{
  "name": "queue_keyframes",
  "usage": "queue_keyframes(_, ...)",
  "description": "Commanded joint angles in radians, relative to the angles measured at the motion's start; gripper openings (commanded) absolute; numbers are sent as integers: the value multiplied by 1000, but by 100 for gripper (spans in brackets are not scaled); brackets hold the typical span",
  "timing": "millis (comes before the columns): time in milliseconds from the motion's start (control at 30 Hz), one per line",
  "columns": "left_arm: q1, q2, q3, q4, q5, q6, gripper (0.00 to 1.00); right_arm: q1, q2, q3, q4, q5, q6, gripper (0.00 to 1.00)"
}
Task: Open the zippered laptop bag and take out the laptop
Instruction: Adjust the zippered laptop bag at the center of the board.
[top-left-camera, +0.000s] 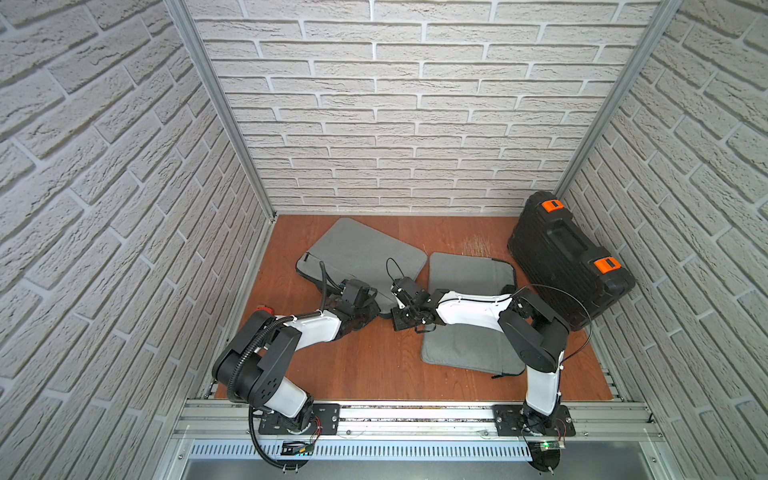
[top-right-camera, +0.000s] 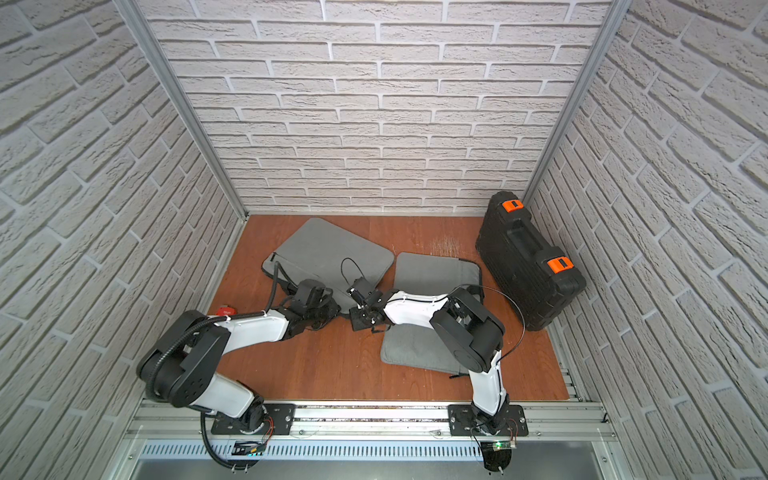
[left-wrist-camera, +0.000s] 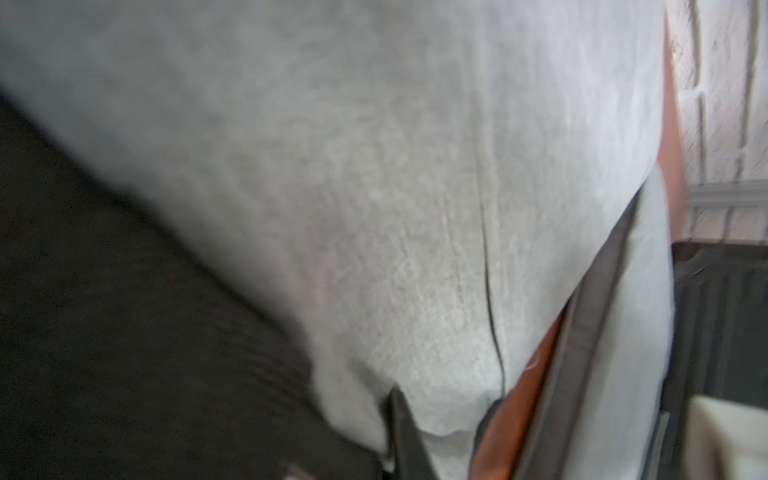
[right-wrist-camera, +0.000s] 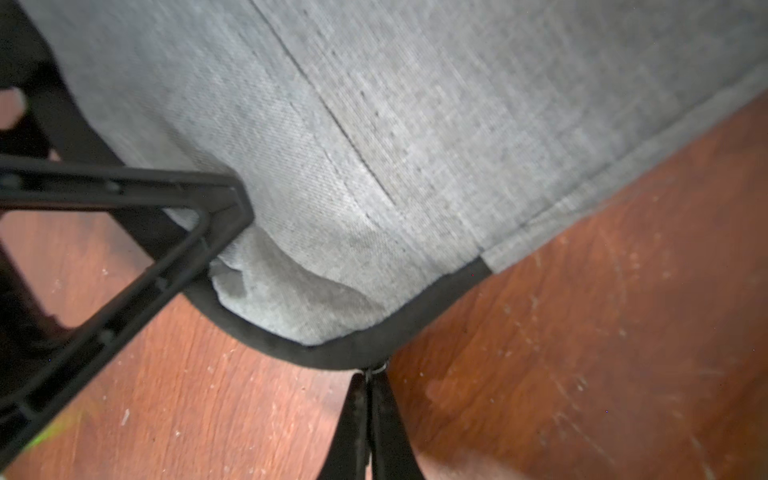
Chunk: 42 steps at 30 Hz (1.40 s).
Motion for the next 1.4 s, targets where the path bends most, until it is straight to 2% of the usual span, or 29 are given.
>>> queue_keyframes(0, -7, -2, -2, 15, 7, 11, 0, 10, -28, 32, -67, 1, -25, 5)
queue_keyframes(333, 7, -52, -37, -19, 0, 25, 0, -17, 3, 100, -146, 65, -68, 6)
queue_keyframes(1367, 27, -199, -131, -164, -29, 66, 0, -134, -4, 113, -184, 192, -87, 5)
